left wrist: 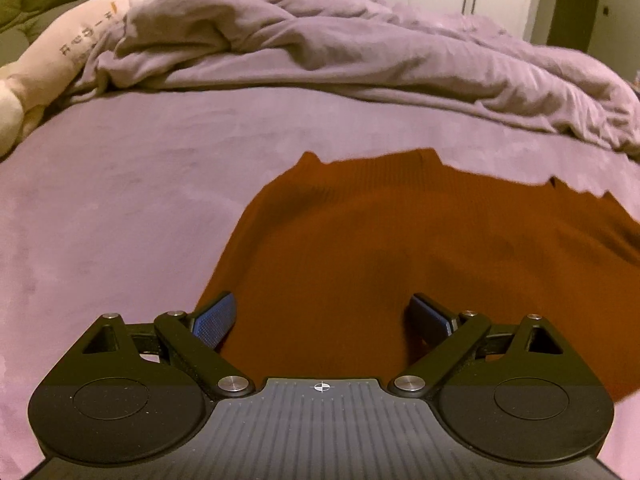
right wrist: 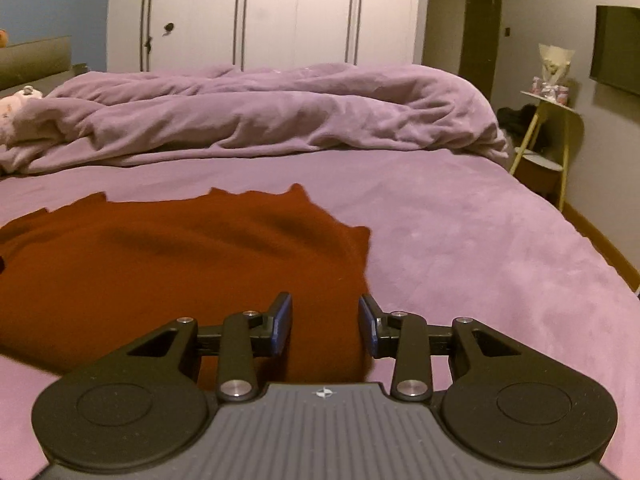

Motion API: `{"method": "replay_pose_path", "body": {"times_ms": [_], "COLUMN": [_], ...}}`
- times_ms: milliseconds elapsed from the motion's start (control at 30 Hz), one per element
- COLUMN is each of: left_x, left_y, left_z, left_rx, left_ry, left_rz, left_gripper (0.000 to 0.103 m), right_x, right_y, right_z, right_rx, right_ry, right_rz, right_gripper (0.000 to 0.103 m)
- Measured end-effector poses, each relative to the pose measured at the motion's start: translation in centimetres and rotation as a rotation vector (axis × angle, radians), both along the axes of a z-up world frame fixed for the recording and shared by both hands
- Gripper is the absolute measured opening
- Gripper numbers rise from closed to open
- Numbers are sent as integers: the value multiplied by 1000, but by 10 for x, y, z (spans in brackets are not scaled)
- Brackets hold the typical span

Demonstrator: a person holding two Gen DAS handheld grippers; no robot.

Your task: Fold small clothes

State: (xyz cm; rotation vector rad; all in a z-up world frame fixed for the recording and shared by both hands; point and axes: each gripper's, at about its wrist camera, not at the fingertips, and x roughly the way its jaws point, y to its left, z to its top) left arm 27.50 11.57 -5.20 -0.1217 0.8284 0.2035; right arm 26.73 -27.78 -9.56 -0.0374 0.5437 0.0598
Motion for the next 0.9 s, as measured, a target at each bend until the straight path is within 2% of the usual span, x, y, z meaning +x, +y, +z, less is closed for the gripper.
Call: {"method": "replay_pose_path", "body": {"times_ms": [200,300,333,400,500,600,667,800,900], "left_x": [-13,-15,-17,-21,-31,-42,-49,-54,-47], "left_y": [3,6,9,19,44,65,78,89,83], "left_z": [-1,-2,-2,-2,3,6,5,-4,-13], "left_rx": [14,44,60,74,18,32,-52,-308,-379], "left_ry": [14,17,16,23,26,37,38,51,70], "left_rz": [-23,-21,-17,4,63,116,96,25,-15], "left_gripper": [97,98,95,88,88,87,87,87,89], "right_x": [3,9,10,11,11,9,7,1,1], "right_y": [3,-2,-3,-4,-6,-12,-15,-14,-12], "right_z": [-7,-14,-15,-17,-16,-13,-10,-5,-4], "right_rx": [-49,-57,-62,-88,-90,-51,-24,-9,-5], "right_ry": [37,54,55,47,49,62,69,71,81], "right_rz": [-7,-8,-4,4,12,9,4,10,17], "right_gripper": [35,35,36,40,42,42,42,42,42]}}
